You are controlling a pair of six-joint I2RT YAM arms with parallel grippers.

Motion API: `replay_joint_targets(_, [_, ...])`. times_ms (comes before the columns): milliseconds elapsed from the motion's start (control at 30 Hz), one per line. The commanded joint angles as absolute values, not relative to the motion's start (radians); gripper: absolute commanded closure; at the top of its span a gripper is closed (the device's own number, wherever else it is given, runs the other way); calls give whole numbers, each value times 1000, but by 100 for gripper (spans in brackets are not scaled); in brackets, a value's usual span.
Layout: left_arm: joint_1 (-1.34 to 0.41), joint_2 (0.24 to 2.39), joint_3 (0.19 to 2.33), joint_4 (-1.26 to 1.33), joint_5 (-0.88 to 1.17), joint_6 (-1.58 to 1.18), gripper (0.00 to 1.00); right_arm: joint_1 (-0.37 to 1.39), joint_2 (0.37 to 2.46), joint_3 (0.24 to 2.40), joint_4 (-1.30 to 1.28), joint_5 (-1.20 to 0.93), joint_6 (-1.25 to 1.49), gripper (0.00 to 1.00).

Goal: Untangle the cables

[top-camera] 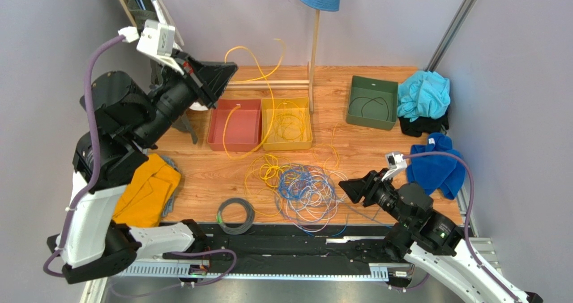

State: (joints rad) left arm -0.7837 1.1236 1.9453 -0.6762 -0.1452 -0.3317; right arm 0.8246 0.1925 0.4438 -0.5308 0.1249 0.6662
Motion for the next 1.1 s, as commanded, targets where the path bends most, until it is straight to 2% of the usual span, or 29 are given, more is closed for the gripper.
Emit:
replay_joint_targets(0, [-785, 1227, 2149, -793, -195, -259, 100, 831, 157, 472, -555, 123, 660, 52])
replay_joint_targets(167, [-785, 1321, 2246, -793, -241, -229, 100, 831, 152, 479, -571, 124, 650, 52])
replay_joint_targets(433, [-778, 1472, 2171, -802, -334, -229, 100, 831, 123, 503, -598, 104, 683, 51])
replay_joint_targets(667, [-683, 1540, 2051, -704, -249, -288, 100, 831, 161, 580, -612, 100, 689, 51])
replay_joint_targets(1067, [-577, 1666, 1993, -578, -160, -331, 100, 831, 206, 609, -578, 75, 687, 51])
